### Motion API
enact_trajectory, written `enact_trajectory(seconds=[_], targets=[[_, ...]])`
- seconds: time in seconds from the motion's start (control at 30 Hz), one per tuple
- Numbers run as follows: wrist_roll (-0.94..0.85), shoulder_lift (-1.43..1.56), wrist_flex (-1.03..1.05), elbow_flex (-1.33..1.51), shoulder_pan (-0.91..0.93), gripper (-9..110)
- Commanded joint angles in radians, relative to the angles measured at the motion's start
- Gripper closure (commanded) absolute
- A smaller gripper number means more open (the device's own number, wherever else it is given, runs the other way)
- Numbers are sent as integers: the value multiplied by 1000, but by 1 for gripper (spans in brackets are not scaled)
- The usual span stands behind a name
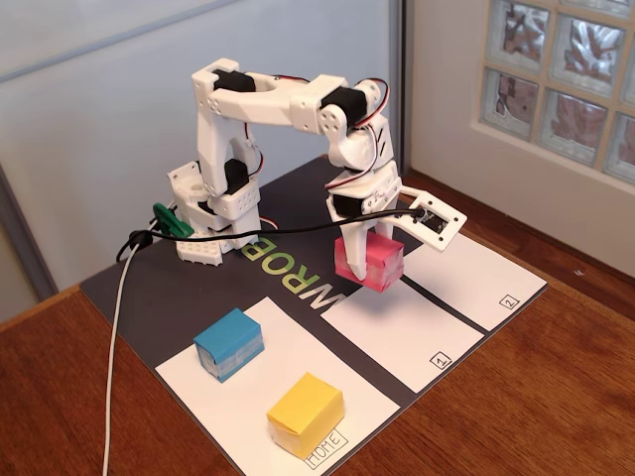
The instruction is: Move box red to zone 2
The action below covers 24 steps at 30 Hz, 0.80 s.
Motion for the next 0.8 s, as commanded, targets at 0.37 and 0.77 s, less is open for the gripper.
enact_trajectory(seconds=[0.37, 0.77], targets=[[-61, 52, -115, -2, -163, 102], [-153, -219, -130, -281, -396, 102]])
